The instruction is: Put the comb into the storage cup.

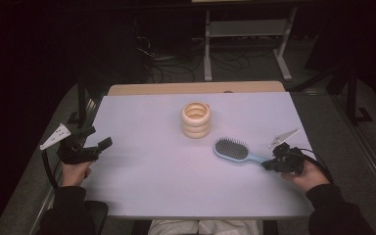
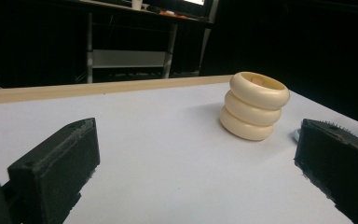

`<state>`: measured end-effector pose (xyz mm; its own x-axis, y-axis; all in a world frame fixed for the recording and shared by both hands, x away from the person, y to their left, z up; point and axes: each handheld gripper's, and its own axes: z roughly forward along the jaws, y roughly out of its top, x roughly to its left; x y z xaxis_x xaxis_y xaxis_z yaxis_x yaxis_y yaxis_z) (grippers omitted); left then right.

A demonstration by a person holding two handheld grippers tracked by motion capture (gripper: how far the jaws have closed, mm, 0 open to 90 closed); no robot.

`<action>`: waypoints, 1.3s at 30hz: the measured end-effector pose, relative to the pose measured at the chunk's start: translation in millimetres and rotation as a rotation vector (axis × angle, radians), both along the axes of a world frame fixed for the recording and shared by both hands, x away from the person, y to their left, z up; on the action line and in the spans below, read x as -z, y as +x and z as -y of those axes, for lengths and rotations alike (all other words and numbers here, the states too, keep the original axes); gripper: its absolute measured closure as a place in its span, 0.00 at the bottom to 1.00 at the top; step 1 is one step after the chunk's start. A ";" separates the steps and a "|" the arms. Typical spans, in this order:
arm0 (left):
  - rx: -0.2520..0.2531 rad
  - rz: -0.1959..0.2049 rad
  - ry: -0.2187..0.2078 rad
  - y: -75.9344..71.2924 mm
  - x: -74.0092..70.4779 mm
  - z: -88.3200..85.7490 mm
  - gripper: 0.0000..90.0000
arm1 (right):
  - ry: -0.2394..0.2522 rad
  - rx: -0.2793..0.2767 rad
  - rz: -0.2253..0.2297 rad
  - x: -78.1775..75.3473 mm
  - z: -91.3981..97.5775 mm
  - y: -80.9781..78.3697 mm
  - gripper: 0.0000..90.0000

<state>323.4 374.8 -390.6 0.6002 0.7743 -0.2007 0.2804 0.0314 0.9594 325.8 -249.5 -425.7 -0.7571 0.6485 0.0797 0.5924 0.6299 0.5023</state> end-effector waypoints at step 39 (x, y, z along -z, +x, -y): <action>-0.001 -0.002 0.002 -0.4 0.1 0.3 0.00 | 0.016 -0.034 0.107 -66.7 0.9 11.1 0.30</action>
